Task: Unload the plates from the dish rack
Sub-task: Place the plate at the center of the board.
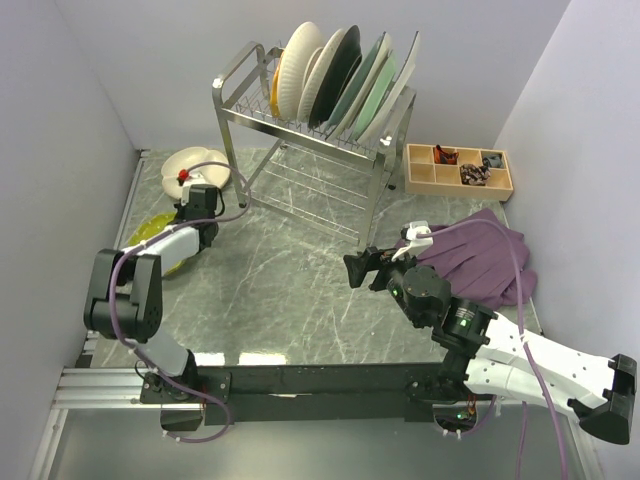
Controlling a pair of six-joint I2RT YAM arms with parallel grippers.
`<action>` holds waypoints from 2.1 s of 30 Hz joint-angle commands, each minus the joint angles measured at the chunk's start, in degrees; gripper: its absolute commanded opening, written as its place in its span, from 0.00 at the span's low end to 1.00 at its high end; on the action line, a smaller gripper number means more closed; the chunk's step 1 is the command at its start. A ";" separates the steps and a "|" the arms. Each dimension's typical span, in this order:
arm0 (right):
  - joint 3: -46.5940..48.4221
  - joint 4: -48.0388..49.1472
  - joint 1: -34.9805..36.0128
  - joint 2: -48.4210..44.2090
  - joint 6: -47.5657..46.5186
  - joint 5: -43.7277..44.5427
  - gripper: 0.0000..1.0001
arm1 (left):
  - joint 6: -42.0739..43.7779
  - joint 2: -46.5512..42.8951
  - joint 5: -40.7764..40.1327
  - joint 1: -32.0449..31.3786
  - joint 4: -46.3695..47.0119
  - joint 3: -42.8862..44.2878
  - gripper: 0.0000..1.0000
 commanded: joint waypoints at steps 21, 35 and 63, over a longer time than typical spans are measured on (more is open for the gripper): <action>1.74 1.77 0.48 -0.07 -0.44 1.02 0.95 | 9.35 7.69 -1.54 2.39 3.08 3.18 0.43; 2.17 1.60 0.48 1.24 -0.45 0.40 0.96 | -10.15 -14.78 25.68 5.37 -6.23 14.26 0.82; 2.97 1.16 0.57 4.32 -0.27 -1.44 0.96 | -29.05 -17.39 75.77 5.46 17.04 35.25 0.75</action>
